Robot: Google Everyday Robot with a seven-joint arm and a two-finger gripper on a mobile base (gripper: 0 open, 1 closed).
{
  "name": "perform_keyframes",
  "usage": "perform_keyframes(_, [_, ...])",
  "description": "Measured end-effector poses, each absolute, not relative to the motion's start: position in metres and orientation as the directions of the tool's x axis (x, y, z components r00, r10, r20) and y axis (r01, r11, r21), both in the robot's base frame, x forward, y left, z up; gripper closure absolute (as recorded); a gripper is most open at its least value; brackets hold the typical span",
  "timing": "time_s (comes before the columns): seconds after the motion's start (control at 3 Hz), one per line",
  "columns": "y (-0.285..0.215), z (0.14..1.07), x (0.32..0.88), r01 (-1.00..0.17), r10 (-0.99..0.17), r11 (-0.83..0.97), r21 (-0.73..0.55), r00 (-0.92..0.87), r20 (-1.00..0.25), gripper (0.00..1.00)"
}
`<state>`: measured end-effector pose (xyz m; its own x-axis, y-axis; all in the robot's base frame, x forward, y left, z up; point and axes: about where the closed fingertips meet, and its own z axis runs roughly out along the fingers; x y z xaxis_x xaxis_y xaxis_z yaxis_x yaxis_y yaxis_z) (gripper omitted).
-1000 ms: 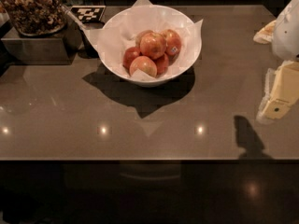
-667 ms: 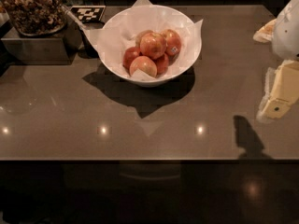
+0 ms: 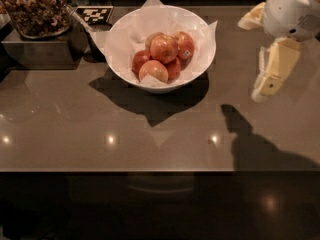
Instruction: Pick apple from white bowl
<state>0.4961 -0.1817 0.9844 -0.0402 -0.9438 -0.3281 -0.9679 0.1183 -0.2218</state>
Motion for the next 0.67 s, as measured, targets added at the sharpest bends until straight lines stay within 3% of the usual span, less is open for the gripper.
perform_keyframes(0.67, [-0.116,1.003,0.577,-0.985,-0.853,0.007,-0.171,0.083,-0.516,0.00])
